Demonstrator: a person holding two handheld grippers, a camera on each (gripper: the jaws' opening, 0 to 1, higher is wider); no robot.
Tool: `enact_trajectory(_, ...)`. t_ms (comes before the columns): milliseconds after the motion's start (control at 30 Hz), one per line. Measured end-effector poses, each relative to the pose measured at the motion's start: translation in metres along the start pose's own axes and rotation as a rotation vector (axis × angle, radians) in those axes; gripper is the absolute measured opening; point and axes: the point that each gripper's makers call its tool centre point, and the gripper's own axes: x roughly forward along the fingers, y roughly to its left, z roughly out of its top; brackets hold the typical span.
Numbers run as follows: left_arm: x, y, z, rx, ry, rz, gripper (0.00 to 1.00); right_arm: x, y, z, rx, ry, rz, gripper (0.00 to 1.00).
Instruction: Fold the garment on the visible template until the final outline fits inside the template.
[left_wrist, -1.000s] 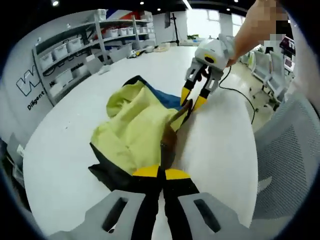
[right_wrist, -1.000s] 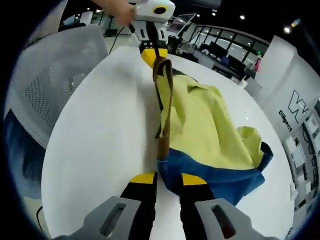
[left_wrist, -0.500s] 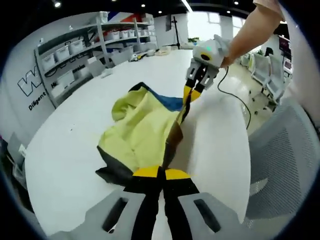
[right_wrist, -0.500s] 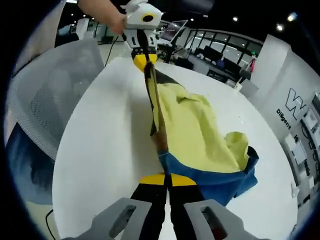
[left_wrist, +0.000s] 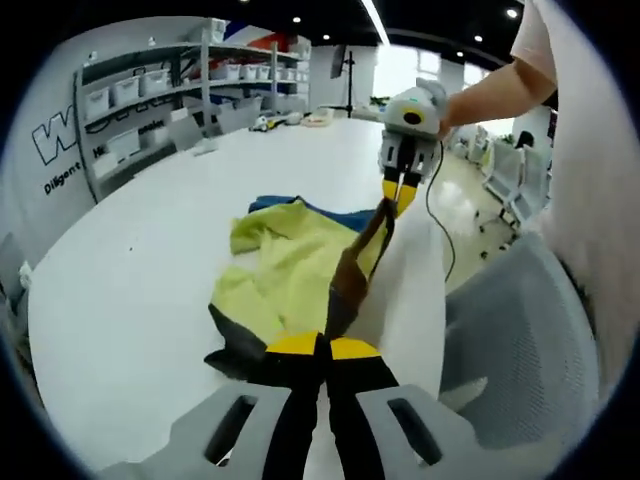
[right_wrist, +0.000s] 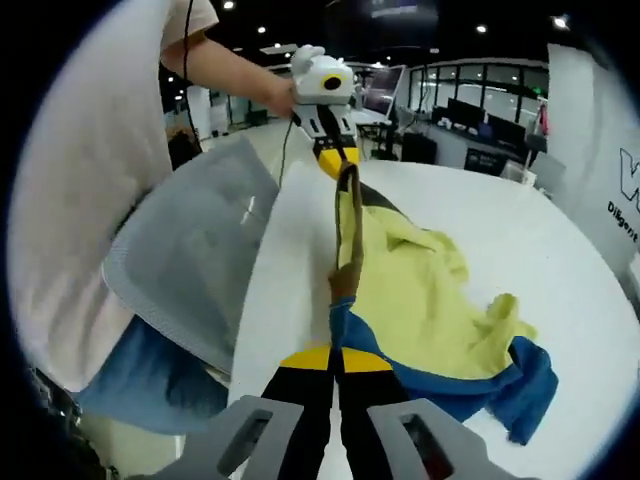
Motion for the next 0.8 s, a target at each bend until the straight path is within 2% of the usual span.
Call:
enact_trajectory(33, -0.006, 0.0, 0.006, -0.011, -0.022, -0.006, 0.0, -0.003, 0.007, 0.007, 0.011, -0.02, 0.038, 0.0)
enact_trajectory(133, -0.019, 0.005, 0.019, -0.021, -0.054, -0.003, 0.0, -0.011, 0.012, 0.029, 0.052, -0.081, 0.083, 0.0)
enact_trajectory(333, -0.039, 0.034, 0.058, -0.045, -0.155, 0.038, 0.0, -0.033, -0.003, 0.069, 0.117, -0.206, 0.117, 0.0)
enact_trajectory(433, -0.04, 0.052, 0.073, -0.033, -0.176, 0.066, 0.0, -0.046, -0.033, 0.08, 0.126, -0.244, 0.077, 0.0)
enact_trajectory(600, -0.031, 0.087, 0.095, -0.006, -0.187, 0.115, 0.0, -0.059, -0.079, 0.091, 0.132, -0.283, 0.004, 0.0)
enact_trajectory(633, -0.028, 0.091, 0.099, -0.004, -0.192, 0.119, 0.0, -0.06, -0.086, 0.09, 0.137, -0.283, -0.002, 0.0)
enact_trajectory(733, -0.019, 0.11, 0.107, -0.014, -0.201, 0.135, 0.0, -0.062, -0.119, 0.086, 0.136, -0.269, -0.081, 0.0)
enact_trajectory(800, -0.011, 0.124, 0.109, -0.018, -0.192, 0.152, 0.0, -0.063, -0.134, 0.083, 0.135, -0.266, -0.095, 0.0)
